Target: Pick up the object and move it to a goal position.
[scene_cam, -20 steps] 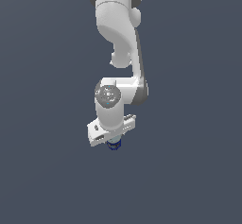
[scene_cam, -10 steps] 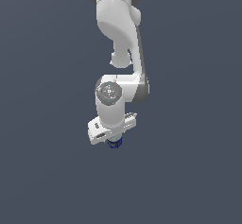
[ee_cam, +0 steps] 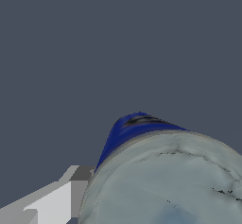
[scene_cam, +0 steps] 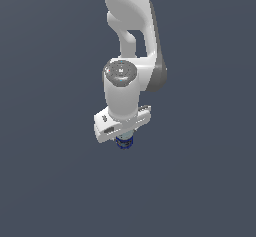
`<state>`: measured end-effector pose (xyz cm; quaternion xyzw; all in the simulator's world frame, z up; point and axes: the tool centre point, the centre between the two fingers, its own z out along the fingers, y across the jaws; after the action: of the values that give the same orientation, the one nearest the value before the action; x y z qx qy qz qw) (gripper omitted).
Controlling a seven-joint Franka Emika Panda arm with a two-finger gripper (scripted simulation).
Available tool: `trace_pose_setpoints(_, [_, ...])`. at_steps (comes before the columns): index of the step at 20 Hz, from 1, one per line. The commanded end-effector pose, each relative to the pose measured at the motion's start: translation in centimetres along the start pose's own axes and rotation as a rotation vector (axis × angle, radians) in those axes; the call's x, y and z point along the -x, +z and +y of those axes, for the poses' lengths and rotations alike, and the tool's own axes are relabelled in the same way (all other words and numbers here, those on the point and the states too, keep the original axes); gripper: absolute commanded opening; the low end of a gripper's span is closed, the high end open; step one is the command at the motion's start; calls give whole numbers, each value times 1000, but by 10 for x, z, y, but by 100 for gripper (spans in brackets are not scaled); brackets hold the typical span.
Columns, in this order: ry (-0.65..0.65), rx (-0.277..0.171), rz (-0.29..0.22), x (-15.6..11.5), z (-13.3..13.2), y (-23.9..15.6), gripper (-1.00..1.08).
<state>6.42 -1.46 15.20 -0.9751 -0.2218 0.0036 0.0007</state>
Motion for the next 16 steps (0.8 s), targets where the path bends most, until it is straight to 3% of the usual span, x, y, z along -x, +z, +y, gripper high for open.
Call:
trace_pose_setpoints(1, [0, 3, 5, 0, -7, -30, -100])
trace_pose_setpoints(16, [-1, 4, 6, 5, -55, -204, -100])
